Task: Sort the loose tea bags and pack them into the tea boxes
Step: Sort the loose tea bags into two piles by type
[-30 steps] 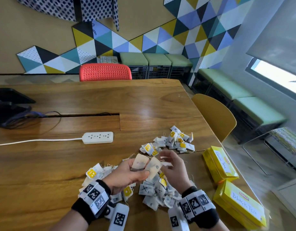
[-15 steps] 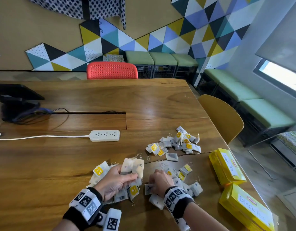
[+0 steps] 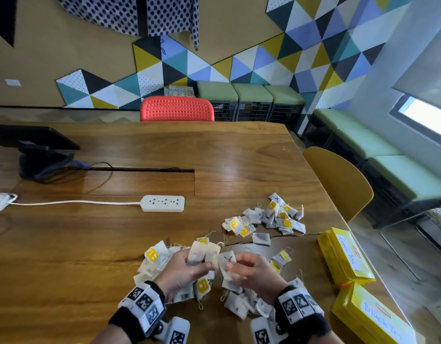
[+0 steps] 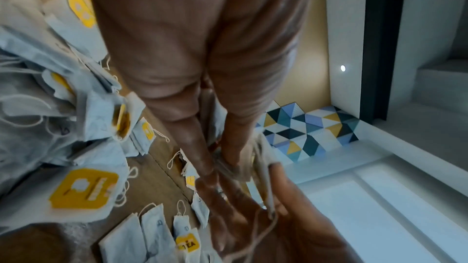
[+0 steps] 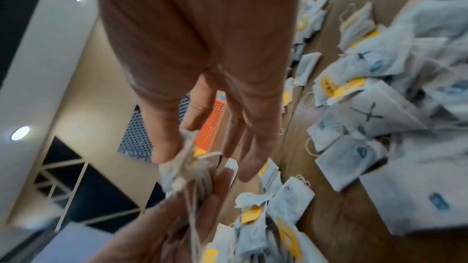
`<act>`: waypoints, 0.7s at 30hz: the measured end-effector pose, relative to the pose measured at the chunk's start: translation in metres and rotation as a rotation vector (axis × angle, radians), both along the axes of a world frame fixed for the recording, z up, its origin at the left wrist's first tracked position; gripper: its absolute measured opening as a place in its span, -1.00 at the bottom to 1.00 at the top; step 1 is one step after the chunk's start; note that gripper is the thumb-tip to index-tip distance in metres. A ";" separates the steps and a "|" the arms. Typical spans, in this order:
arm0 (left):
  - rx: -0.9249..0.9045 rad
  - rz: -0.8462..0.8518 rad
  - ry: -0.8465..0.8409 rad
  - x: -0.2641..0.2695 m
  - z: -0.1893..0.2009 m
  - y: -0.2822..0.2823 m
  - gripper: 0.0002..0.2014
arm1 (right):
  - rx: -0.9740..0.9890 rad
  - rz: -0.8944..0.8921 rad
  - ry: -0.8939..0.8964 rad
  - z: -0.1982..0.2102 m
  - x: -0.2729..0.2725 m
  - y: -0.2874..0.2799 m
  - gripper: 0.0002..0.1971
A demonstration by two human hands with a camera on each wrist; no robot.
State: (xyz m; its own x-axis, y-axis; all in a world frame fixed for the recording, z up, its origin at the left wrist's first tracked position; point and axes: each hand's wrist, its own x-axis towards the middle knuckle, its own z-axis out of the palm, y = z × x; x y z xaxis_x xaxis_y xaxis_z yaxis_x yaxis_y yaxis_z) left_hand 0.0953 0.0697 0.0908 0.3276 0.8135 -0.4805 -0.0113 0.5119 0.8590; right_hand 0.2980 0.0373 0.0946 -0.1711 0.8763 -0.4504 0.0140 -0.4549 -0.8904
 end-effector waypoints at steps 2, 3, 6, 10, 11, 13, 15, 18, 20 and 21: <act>0.023 -0.079 -0.003 0.008 -0.001 -0.003 -0.61 | 0.017 -0.006 0.026 0.006 -0.005 -0.001 -0.88; 0.016 -0.091 -0.021 0.012 -0.002 -0.004 -0.65 | 0.039 -0.025 -0.012 0.006 -0.007 0.000 -0.87; -0.032 -0.070 -0.065 0.019 -0.003 -0.005 -0.80 | 0.058 -0.125 -0.096 0.004 -0.003 0.001 -0.81; -0.041 -0.064 -0.038 0.020 -0.003 -0.008 -0.84 | -0.033 -0.211 -0.044 0.000 0.014 -0.007 -0.83; -0.042 -0.064 -0.036 0.020 -0.004 -0.008 -0.83 | -0.054 -0.234 -0.020 -0.002 0.017 -0.009 -0.84; -0.061 -0.050 -0.042 0.019 -0.006 -0.008 -0.84 | -0.082 -0.299 0.025 -0.004 0.025 -0.014 -0.85; -0.083 -0.028 -0.044 0.017 -0.006 -0.007 -0.83 | -0.098 -0.377 0.030 -0.006 0.035 -0.019 -0.84; -0.070 0.000 -0.023 0.010 -0.006 -0.004 -0.81 | -0.127 -0.450 -0.037 -0.012 0.053 -0.026 -0.86; 0.130 -0.004 0.205 0.000 -0.011 -0.001 -0.82 | -0.141 -0.471 -0.103 -0.014 0.063 -0.029 -0.86; 0.263 -0.001 0.361 -0.007 -0.015 0.001 -0.82 | -0.143 -0.481 -0.116 -0.015 0.067 -0.030 -0.85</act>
State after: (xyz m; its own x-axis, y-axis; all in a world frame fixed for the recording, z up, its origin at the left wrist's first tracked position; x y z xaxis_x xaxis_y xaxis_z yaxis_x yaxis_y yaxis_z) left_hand 0.0879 0.0706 0.0758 0.1779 0.9230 -0.3412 0.3139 0.2754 0.9086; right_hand 0.3646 0.0069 0.0797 0.2948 0.7715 -0.5639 -0.1318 -0.5517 -0.8236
